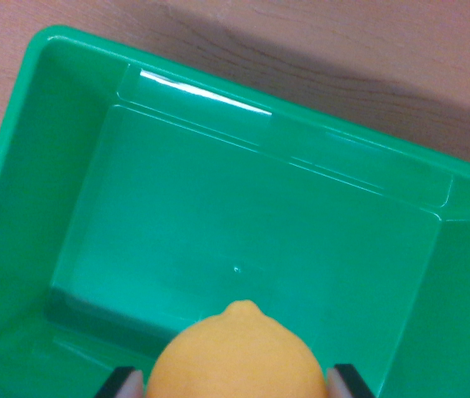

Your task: Pick fruit

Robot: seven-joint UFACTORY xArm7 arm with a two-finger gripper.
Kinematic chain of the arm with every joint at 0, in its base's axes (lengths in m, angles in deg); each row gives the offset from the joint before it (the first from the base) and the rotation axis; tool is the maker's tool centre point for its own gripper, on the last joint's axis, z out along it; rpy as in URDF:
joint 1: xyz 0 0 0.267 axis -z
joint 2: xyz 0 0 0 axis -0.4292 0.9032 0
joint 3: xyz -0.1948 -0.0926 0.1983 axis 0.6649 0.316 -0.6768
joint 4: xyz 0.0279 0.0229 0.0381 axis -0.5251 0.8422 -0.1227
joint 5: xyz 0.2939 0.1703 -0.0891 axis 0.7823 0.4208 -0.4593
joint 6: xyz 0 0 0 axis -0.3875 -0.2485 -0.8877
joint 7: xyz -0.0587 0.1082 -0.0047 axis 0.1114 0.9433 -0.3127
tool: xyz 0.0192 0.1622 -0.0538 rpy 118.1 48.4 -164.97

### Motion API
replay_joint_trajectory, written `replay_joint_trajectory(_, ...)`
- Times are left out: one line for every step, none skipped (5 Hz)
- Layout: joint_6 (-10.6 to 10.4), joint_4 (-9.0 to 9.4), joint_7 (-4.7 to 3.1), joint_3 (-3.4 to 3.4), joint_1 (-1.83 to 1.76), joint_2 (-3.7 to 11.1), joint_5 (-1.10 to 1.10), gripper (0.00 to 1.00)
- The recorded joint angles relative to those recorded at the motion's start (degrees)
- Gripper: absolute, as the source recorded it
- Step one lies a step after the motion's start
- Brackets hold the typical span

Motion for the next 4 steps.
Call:
replay_joint_trajectory(0.0, 0.0, 0.0, 0.0, 0.0, 0.0, 0.0, 1.0)
replay_joint_trajectory(1.23, -0.89, 0.0, 0.0, 0.01, -0.34, 0.02, 1.0)
replay_joint_trajectory(2.17, -1.57, -0.01, 0.0, 0.01, -0.6, 0.03, 1.0)
replay_joint_trajectory(2.17, -1.57, -0.01, 0.0, 0.01, -0.6, 0.03, 1.0)
